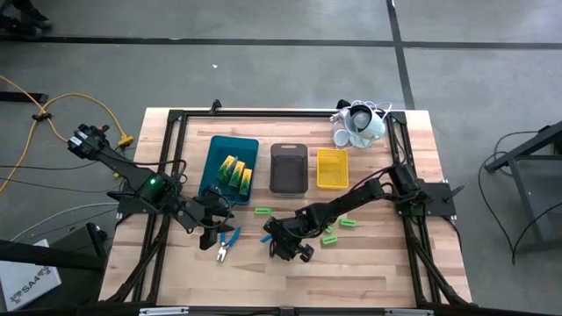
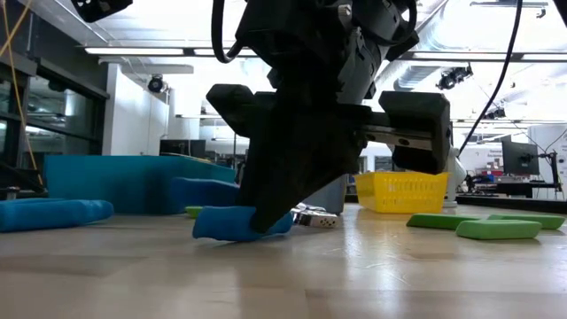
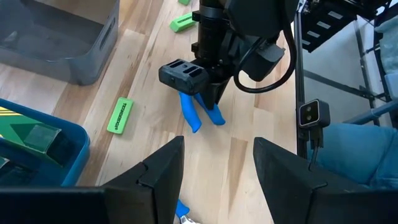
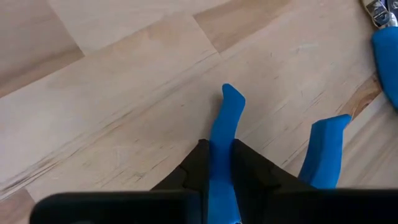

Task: Pick & Place School Supplies
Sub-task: Put the blue hole puncher into the black bin

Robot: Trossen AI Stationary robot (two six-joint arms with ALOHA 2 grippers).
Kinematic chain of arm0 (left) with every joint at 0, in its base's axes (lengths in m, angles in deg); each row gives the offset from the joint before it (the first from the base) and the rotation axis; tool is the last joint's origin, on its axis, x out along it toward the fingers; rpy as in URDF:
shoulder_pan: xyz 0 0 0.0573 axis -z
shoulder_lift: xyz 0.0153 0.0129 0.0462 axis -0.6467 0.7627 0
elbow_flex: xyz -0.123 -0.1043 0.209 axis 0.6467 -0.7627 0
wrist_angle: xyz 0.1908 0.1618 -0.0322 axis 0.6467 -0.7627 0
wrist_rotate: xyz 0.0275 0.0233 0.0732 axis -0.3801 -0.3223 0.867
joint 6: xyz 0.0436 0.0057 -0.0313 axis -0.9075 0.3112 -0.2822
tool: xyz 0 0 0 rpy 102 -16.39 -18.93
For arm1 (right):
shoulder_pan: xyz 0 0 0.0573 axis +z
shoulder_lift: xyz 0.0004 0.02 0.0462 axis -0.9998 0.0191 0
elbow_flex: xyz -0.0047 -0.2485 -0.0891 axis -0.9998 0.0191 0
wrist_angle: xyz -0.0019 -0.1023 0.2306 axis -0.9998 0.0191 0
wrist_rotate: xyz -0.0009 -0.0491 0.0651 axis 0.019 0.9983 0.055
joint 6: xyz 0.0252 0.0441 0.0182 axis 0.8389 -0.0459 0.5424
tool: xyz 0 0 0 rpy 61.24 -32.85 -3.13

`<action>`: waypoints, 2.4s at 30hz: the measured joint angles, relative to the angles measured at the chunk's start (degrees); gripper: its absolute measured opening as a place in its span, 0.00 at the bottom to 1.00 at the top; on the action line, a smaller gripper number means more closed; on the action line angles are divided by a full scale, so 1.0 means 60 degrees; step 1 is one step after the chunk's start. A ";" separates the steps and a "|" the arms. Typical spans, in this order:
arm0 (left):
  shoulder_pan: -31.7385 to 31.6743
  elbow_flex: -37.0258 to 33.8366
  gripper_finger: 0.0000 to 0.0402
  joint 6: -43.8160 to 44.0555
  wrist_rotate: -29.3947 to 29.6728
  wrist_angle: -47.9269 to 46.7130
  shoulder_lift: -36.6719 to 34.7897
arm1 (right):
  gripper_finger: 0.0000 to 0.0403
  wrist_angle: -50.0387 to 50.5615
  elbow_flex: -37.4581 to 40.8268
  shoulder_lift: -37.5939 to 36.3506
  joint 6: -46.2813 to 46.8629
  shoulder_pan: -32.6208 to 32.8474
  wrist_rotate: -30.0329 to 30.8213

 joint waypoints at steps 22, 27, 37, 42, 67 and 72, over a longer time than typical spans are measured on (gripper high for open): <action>0.0000 0.0000 0.47 0.0000 -0.0004 0.0000 0.0000 | 0.20 0.0004 0.0000 -0.0004 0.0004 -0.0006 -0.0034; 0.0000 0.0000 0.47 0.0003 -0.0004 0.0001 0.0000 | 0.20 0.0005 0.0000 -0.0004 0.0073 -0.0010 -0.0067; 0.0000 0.0000 0.47 0.0004 -0.0004 0.0004 0.0001 | 0.20 0.0017 0.0000 -0.0005 0.0284 -0.0198 -0.0504; -0.0003 0.0000 0.47 0.0004 -0.0004 0.0004 0.0001 | 0.19 0.0022 0.0000 -0.0004 0.0288 -0.0307 -0.0560; -0.0004 -0.0004 0.47 0.0004 -0.0051 0.0005 -0.0002 | 0.12 -0.0098 -0.0009 0.0255 0.0291 -0.0310 -0.0418; -0.0004 -0.0004 0.47 0.0004 -0.0051 0.0002 0.0001 | 0.12 0.0127 0.0026 -0.0038 0.0284 -0.0312 -0.0029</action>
